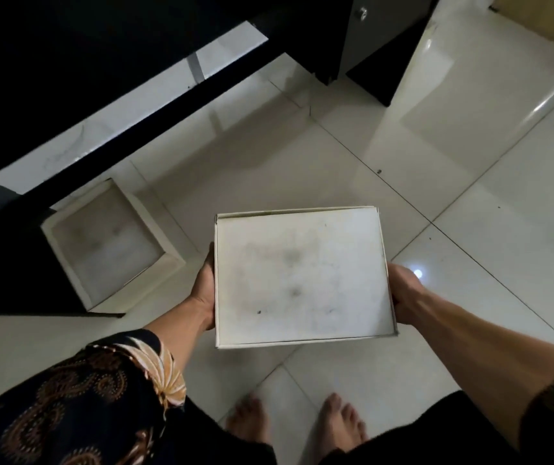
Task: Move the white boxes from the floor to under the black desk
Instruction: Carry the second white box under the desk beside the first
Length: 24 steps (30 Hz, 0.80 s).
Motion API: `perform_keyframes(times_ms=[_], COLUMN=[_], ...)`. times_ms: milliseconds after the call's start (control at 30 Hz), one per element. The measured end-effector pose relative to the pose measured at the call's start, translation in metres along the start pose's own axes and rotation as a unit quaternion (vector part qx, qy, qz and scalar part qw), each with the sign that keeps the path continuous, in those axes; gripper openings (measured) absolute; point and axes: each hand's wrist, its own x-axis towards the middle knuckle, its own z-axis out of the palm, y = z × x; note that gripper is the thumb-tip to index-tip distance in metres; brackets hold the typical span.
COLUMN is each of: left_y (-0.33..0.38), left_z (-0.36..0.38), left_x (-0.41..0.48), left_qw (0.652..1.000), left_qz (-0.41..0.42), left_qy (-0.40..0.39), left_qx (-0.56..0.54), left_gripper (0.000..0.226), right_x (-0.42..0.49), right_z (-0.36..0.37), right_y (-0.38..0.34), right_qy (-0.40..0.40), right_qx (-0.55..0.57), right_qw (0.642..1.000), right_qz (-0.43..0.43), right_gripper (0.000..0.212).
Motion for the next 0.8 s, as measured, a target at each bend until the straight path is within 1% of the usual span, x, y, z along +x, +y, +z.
perform_keyframes(times_ms=[67, 100, 133, 200, 267, 300, 367, 467, 533, 600, 667, 700, 733, 800], left_y=[-0.013, -0.016, -0.021, -0.032, -0.034, -0.035, -0.034, -0.031, -0.035, -0.042, -0.045, -0.046, -0.047, -0.048], left_z=[-0.006, -0.005, -0.006, -0.013, -0.013, -0.013, -0.009, -0.004, -0.005, -0.010, -0.013, -0.014, -0.015, -0.014], left_x=[0.036, 0.044, 0.055, 0.082, 0.104, 0.113, 0.127, 0.140, 0.142, 0.144, 0.148, 0.150, 0.152, 0.154], left_qw=[0.999, 0.999, 0.998, 0.996, 0.994, 0.993, 0.992, 0.993, 0.995, 0.996, 0.990, 0.981, 0.963, 0.906], left_qz=[0.028, 0.026, 0.028, 0.062, 0.087, 0.092, 0.105, 0.108, 0.094, 0.065, 0.056, 0.065, 0.081, 0.104], left_qy=[-0.016, -0.026, -0.034, -0.033, -0.033, -0.033, -0.033, -0.030, 0.008, 0.057, 0.116, 0.161, 0.218, 0.317], left_qx=[-0.025, -0.039, -0.051, -0.063, -0.063, -0.062, -0.062, -0.042, -0.015, 0.025, 0.058, 0.090, 0.138, 0.262], left_gripper=[0.067, 0.068, 0.069, 0.072, 0.075, 0.076, 0.075, 0.072, 0.074, 0.077, 0.075, 0.075, 0.075, 0.078], right_x=[0.043, 0.053, 0.067, 0.098, 0.123, 0.134, 0.151, 0.164, 0.167, 0.171, 0.178, 0.180, 0.181, 0.178], right_z=[0.002, 0.003, 0.004, 0.008, 0.014, 0.015, 0.019, 0.025, 0.030, 0.032, 0.036, 0.038, 0.040, 0.044], right_y=[0.003, -0.001, -0.003, -0.004, -0.011, -0.012, -0.011, -0.014, -0.014, -0.011, -0.007, -0.006, -0.006, -0.006], right_qy=[0.021, 0.037, 0.055, 0.074, 0.070, 0.062, 0.061, 0.067, 0.073, 0.085, 0.099, 0.106, 0.114, 0.132], right_qx=[-0.011, -0.011, -0.014, -0.031, -0.062, -0.088, -0.153, -0.237, -0.271, -0.285, -0.300, -0.309, -0.320, -0.349], right_qw=[0.999, 0.999, 0.997, 0.992, 0.988, 0.985, 0.972, 0.946, 0.931, 0.924, 0.916, 0.910, 0.905, 0.891], right_qz=[-0.027, -0.038, -0.053, -0.093, -0.122, -0.138, -0.170, -0.208, -0.234, -0.242, -0.248, -0.253, -0.256, -0.259], right_gripper=[0.021, 0.029, 0.041, 0.069, 0.091, 0.098, 0.101, 0.093, 0.094, 0.098, 0.098, 0.096, 0.093, 0.088])
